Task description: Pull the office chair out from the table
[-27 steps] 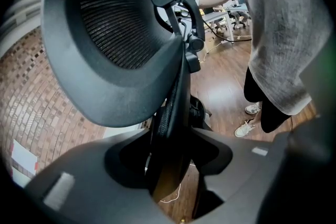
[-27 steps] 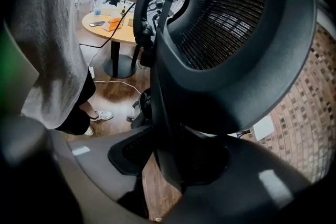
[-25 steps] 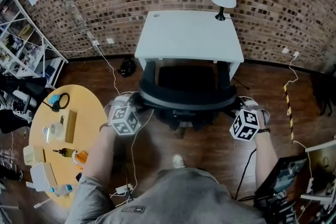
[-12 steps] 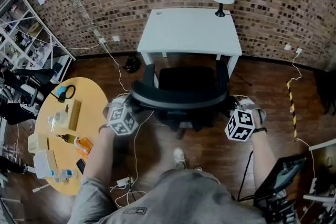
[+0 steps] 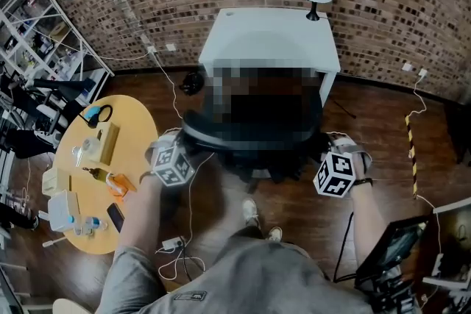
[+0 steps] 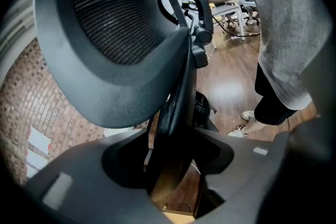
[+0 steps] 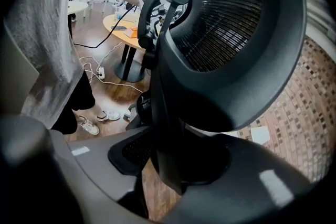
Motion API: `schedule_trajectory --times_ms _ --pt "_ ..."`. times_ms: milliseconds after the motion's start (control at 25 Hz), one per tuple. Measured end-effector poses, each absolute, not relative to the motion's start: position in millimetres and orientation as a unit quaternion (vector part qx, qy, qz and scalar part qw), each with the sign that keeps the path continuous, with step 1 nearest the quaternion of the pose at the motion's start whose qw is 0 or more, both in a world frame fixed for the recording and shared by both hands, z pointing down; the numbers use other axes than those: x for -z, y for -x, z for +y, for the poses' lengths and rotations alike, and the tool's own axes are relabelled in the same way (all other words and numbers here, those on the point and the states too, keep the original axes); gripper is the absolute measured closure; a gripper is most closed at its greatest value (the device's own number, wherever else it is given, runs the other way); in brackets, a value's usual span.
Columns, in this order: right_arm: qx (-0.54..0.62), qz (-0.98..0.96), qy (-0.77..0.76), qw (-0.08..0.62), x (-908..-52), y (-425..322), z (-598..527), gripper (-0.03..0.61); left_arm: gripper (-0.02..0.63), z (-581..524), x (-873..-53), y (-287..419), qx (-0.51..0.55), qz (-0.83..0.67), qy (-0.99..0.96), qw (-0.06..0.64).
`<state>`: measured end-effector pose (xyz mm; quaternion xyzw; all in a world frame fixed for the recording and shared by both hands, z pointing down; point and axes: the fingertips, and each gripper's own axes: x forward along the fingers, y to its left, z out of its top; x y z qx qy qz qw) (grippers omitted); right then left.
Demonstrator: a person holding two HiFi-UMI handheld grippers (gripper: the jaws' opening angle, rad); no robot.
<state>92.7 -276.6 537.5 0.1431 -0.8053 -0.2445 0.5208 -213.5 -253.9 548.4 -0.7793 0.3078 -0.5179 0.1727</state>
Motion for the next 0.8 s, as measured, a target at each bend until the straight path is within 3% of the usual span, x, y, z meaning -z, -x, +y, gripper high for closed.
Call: schedule_trajectory --times_ms 800 --pt "0.233 -0.801 -0.175 0.523 -538 -89 -197 0.379 0.39 -180 -546 216 0.503 0.292 0.786 0.21"
